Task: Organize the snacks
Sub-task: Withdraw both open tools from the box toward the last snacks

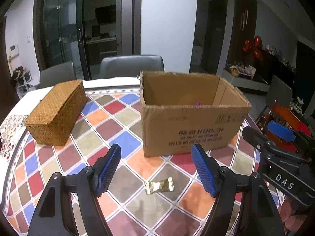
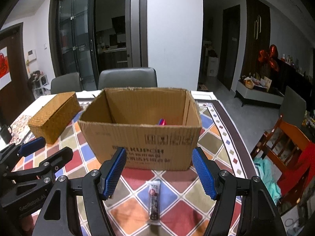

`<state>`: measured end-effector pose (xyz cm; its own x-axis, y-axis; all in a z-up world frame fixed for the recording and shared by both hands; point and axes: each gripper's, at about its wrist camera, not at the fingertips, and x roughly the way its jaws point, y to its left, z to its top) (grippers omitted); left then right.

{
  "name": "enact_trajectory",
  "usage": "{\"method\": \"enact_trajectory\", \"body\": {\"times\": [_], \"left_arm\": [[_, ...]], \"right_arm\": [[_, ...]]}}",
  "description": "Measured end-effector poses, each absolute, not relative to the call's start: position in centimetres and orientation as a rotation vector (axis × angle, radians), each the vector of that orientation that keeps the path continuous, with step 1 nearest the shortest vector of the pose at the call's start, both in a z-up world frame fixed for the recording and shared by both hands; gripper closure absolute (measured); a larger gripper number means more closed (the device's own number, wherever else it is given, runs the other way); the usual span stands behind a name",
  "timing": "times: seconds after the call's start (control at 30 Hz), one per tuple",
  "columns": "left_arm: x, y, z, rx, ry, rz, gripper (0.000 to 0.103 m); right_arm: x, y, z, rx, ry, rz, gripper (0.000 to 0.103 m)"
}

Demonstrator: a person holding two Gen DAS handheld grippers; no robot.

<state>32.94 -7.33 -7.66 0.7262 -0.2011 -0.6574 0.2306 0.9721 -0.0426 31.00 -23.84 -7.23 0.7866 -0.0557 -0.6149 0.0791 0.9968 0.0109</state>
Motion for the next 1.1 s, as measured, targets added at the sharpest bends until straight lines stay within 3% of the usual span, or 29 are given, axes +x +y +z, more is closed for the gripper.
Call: {"method": "enact_trajectory", "body": {"times": [1.1], "left_arm": [[34.3, -8.4, -18.8, 0.036, 0.925, -0.260, 0.028]], "right_arm": [[31.8, -23.6, -17.8, 0.037, 0.900, -0.044, 0.033]]}}
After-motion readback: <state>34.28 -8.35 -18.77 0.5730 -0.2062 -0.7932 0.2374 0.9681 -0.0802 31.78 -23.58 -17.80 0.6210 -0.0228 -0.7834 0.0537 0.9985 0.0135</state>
